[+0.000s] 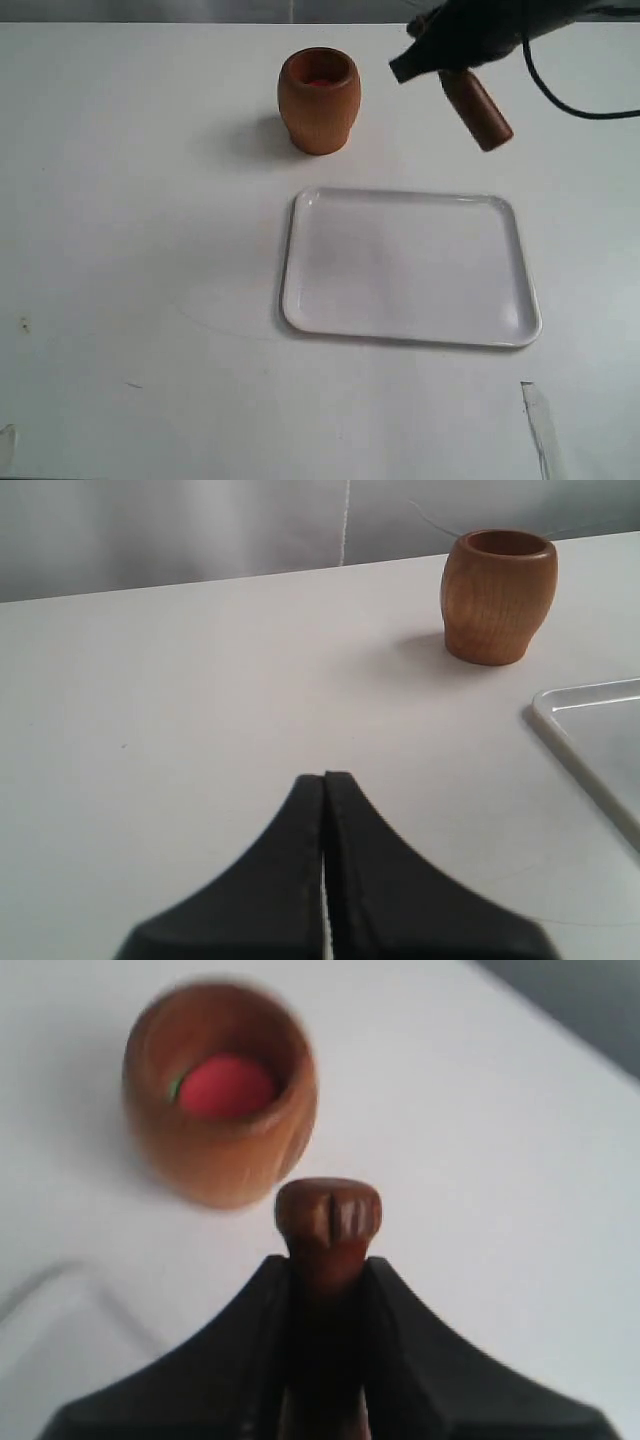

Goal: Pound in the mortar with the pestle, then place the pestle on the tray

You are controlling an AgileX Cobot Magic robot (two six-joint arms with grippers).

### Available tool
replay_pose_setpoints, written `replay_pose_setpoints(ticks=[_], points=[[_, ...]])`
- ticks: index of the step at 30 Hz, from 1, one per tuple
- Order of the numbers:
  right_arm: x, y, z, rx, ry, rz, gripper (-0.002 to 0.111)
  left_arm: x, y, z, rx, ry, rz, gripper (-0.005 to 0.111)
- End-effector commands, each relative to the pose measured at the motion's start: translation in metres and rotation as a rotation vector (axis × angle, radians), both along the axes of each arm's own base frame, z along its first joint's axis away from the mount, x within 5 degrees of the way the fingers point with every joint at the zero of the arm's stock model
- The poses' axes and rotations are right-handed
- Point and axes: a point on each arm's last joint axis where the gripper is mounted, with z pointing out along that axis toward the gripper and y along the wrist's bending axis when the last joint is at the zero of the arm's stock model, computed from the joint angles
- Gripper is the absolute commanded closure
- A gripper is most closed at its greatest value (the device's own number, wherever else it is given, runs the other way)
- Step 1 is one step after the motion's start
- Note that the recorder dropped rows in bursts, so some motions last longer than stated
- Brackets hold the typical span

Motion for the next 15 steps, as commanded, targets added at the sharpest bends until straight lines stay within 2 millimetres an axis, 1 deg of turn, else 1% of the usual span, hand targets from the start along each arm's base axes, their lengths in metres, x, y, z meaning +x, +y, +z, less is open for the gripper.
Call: replay_pose_setpoints(ticks=[1, 3, 5, 7, 8, 10, 11, 12, 15], points=[[0.008, 0.015, 0.037, 0.257, -0.346, -0.026, 0.108, 0.000, -0.001, 0.000, -0.015, -0.004, -0.006, 0.107], [0.006, 0.024, 0.046, 0.361, -0.499, -0.013, 0.108, 0.000, -0.001, 0.000, -0.015, -0.004, -0.006, 0.107], [0.002, 0.029, 0.049, 0.434, -0.615, 0.009, 0.108, 0.000, -0.001, 0.000, -0.015, -0.004, -0.006, 0.107], [0.000, 0.031, 0.043, 0.501, -0.663, 0.030, 0.108, 0.000, -0.001, 0.000, -0.015, -0.004, -0.006, 0.107], [-0.002, 0.033, 0.038, 0.582, -0.676, 0.052, 0.108, 0.000, -0.001, 0.000, -0.015, -0.004, -0.006, 0.107], [-0.004, 0.034, 0.032, 0.689, -0.720, 0.122, 0.108, 0.000, -0.001, 0.000, -0.015, -0.004, -0.006, 0.107], [-0.002, 0.035, 0.023, 0.744, -0.727, 0.158, 0.108, 0.000, -0.001, 0.000, -0.015, -0.004, -0.006, 0.107], [-0.001, 0.035, 0.020, 0.809, -0.738, 0.171, 0.108, 0.000, -0.001, 0.000, -0.015, -0.004, -0.006, 0.107], [0.014, 0.033, -0.006, 0.942, -0.715, 0.154, 0.108, 0.000, -0.001, 0.000, -0.015, -0.004, -0.006, 0.107]])
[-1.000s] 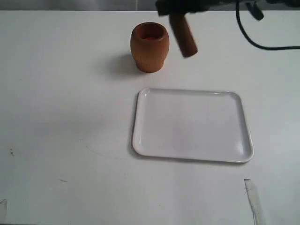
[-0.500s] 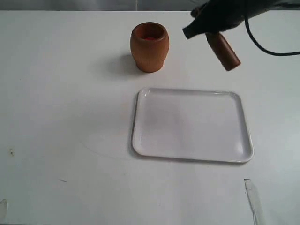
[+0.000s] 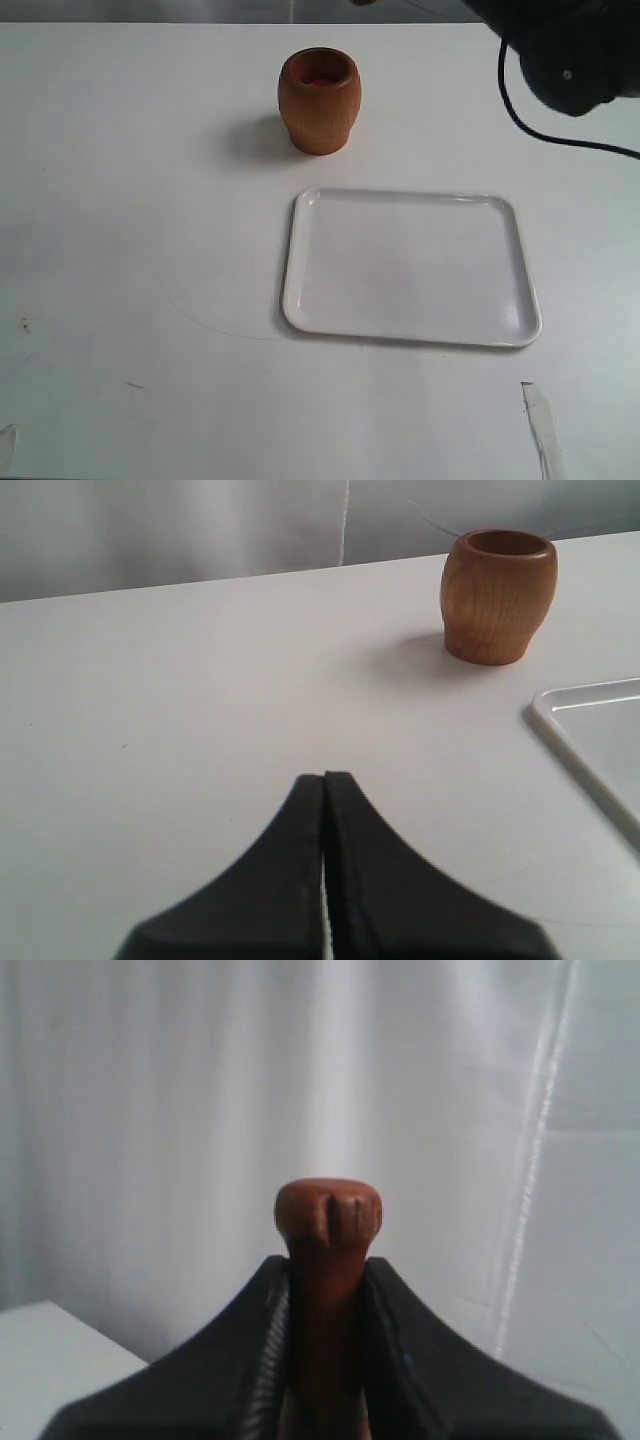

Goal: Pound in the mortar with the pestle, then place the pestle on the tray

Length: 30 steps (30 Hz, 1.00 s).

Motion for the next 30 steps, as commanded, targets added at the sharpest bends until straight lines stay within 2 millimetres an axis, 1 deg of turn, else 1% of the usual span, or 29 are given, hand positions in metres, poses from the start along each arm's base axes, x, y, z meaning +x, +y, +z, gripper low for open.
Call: replay_pose_setpoints(ticks=[1, 4, 7, 10, 12, 14, 17, 20, 27, 29, 30], points=[[0.015, -0.005, -0.032, 0.229, 0.000, 0.096, 0.108, 0.000, -0.001, 0.000, -0.015, -0.004, -0.006, 0.107], [0.033, -0.009, -0.069, 0.261, 0.104, 0.091, 0.108, 0.000, -0.001, 0.000, -0.015, -0.004, -0.006, 0.107], [0.050, -0.004, -0.087, 0.265, 0.147, 0.128, 0.108, 0.000, -0.001, 0.000, -0.015, -0.004, -0.006, 0.107], [0.061, 0.007, -0.089, 0.250, 0.122, 0.188, 0.108, 0.000, -0.001, 0.000, -0.015, -0.004, -0.006, 0.107], [0.068, 0.013, -0.081, 0.253, 0.089, 0.225, 0.108, 0.000, -0.001, 0.000, -0.015, -0.004, -0.006, 0.107], [0.071, 0.019, -0.074, 0.215, 0.061, 0.257, 0.108, 0.000, -0.001, 0.000, -0.015, -0.004, -0.006, 0.107], [0.074, 0.022, -0.079, 0.136, 0.085, 0.252, 0.108, 0.000, -0.001, 0.000, -0.015, -0.004, -0.006, 0.107], [0.077, 0.023, -0.093, 0.097, 0.130, 0.230, 0.108, 0.000, -0.001, 0.000, -0.015, -0.004, -0.006, 0.107], [0.083, 0.024, -0.147, 0.065, 0.238, 0.198, 0.108, 0.000, -0.001, 0.000, -0.015, -0.004, -0.006, 0.107], [0.083, 0.024, -0.157, 0.055, 0.266, 0.196, 0.108, 0.000, -0.001, 0.000, -0.015, -0.004, -0.006, 0.107], [0.083, 0.024, -0.158, 0.049, 0.270, 0.197, 0.108, 0.000, -0.001, 0.000, -0.015, -0.004, -0.006, 0.107]])
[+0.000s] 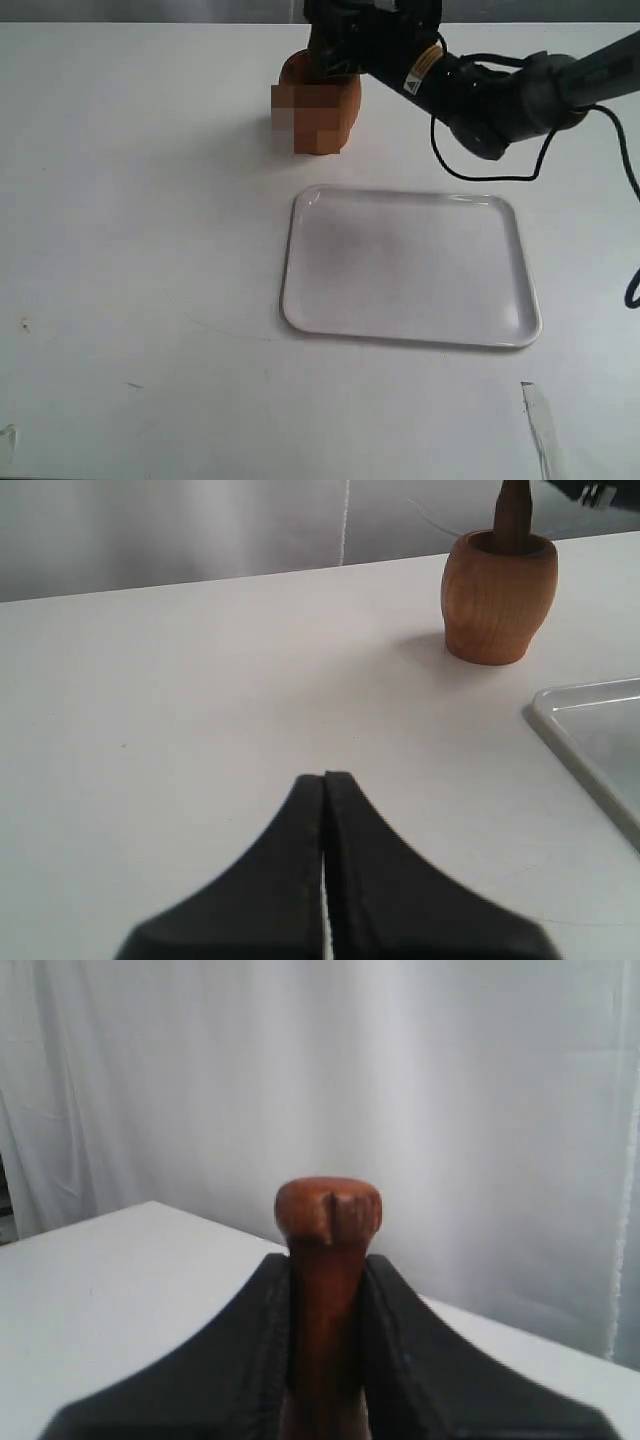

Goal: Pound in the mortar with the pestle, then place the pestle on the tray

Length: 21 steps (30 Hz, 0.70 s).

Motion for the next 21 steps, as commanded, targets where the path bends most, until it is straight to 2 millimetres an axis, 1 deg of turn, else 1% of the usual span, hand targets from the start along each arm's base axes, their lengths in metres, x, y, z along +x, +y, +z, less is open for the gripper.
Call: replay_pose_setpoints(ticks=[1, 2, 4, 6, 8, 9, 13, 15, 16, 18, 20, 21], points=[[0.002, -0.001, -0.010, -0.024, 0.018, -0.008, 0.108, 0.000, -0.001, 0.000, -0.015, -0.004, -0.006, 0.107], [0.002, -0.001, -0.009, -0.025, 0.017, -0.009, 0.108, 0.000, -0.001, 0.000, -0.015, -0.004, -0.006, 0.107], [0.002, -0.001, -0.001, 0.003, -0.010, -0.001, 0.108, 0.000, -0.001, 0.000, -0.015, -0.004, -0.006, 0.107], [0.001, -0.002, 0.017, 0.040, -0.044, -0.010, 0.108, 0.000, -0.001, 0.000, -0.015, -0.004, -0.006, 0.107], [0.001, -0.003, 0.040, 0.068, -0.088, -0.022, 0.108, 0.000, -0.001, 0.000, -0.015, -0.004, -0.006, 0.107], [-0.001, -0.004, 0.055, 0.082, -0.120, -0.026, 0.108, 0.000, -0.001, 0.000, -0.015, -0.004, -0.006, 0.107], [-0.012, -0.010, 0.113, 0.123, -0.251, -0.032, 0.108, 0.000, -0.001, 0.000, -0.015, -0.004, -0.006, 0.107], [-0.017, -0.013, 0.136, 0.142, -0.297, -0.035, 0.108, 0.000, -0.001, 0.000, -0.015, -0.004, -0.006, 0.107], [-0.019, -0.014, 0.143, 0.144, -0.312, -0.038, 0.108, 0.000, -0.001, 0.000, -0.015, -0.004, -0.006, 0.107], [-0.020, -0.015, 0.147, 0.136, -0.316, -0.044, 0.108, 0.000, -0.001, 0.000, -0.015, -0.004, -0.006, 0.107], [-0.018, -0.015, 0.142, 0.105, -0.289, -0.057, 0.108, 0.000, -0.001, 0.000, -0.015, -0.004, -0.006, 0.107], [-0.015, -0.014, 0.136, 0.078, -0.264, -0.068, 0.108, 0.000, -0.001, 0.000, -0.015, -0.004, -0.006, 0.107]])
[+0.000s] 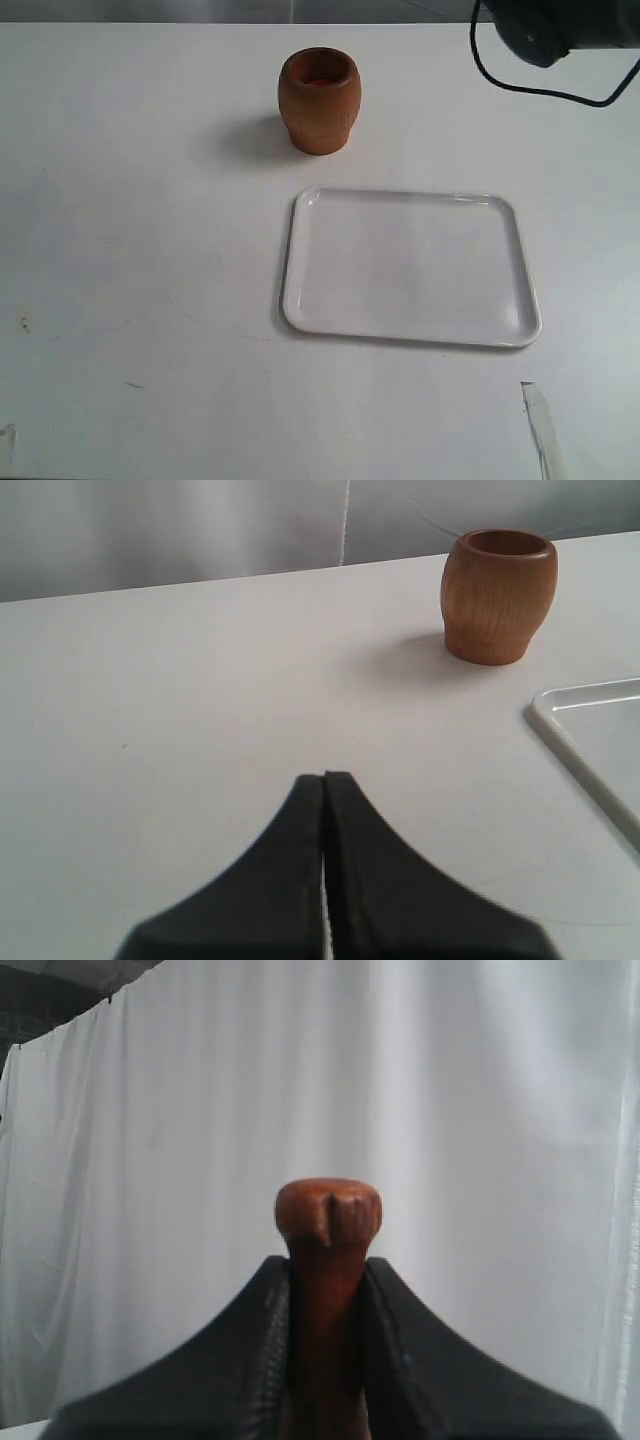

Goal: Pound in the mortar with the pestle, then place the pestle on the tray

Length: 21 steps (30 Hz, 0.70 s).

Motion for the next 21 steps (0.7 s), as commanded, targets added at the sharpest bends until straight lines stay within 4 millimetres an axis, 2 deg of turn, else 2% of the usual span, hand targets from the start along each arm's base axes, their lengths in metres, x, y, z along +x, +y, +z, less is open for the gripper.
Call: replay_pose_setpoints(ticks=[1, 5, 7, 8, 10, 12, 14, 15, 17, 18, 19, 20, 21], points=[[0.008, 0.000, -0.017, -0.077, 0.074, -0.048, 0.108, 0.000, -0.001, 0.000, -0.015, -0.004, -0.006, 0.107], [0.018, 0.005, -0.058, -0.123, 0.155, -0.048, 0.108, 0.000, -0.001, 0.000, -0.015, -0.004, -0.006, 0.107], [0.023, 0.008, -0.088, -0.139, 0.228, -0.041, 0.108, 0.000, -0.001, 0.000, -0.015, -0.004, -0.006, 0.107], [0.026, 0.009, -0.118, -0.159, 0.296, -0.032, 0.108, 0.000, -0.001, 0.000, -0.015, -0.004, -0.006, 0.107], [0.026, 0.011, -0.153, -0.191, 0.370, -0.020, 0.108, 0.000, -0.001, 0.000, -0.015, -0.004, -0.006, 0.107], [0.025, 0.012, -0.167, -0.212, 0.394, -0.006, 0.108, 0.000, -0.001, 0.000, -0.015, -0.004, -0.006, 0.107], [0.025, 0.012, -0.159, -0.188, 0.364, 0.007, 0.108, 0.000, -0.001, 0.000, -0.015, -0.004, -0.006, 0.107], [0.024, 0.012, -0.143, -0.159, 0.325, 0.016, 0.108, 0.000, -0.001, 0.000, -0.015, -0.004, -0.006, 0.107], [0.020, 0.011, -0.102, -0.108, 0.232, 0.024, 0.108, 0.000, -0.001, 0.000, -0.015, -0.004, -0.006, 0.107], [0.016, 0.009, -0.069, -0.076, 0.163, 0.025, 0.108, 0.000, -0.001, 0.000, -0.015, -0.004, -0.006, 0.107], [0.012, 0.007, -0.050, -0.064, 0.116, 0.021, 0.108, 0.000, -0.001, 0.000, -0.015, -0.004, -0.006, 0.107], [0.003, 0.002, -0.013, -0.039, 0.030, 0.014, 0.108, 0.000, -0.001, 0.000, -0.015, -0.004, -0.006, 0.107], [-0.002, 0.000, 0.002, -0.027, -0.006, 0.011, 0.108, 0.000, -0.001, 0.000, -0.015, -0.004, -0.006, 0.107]])
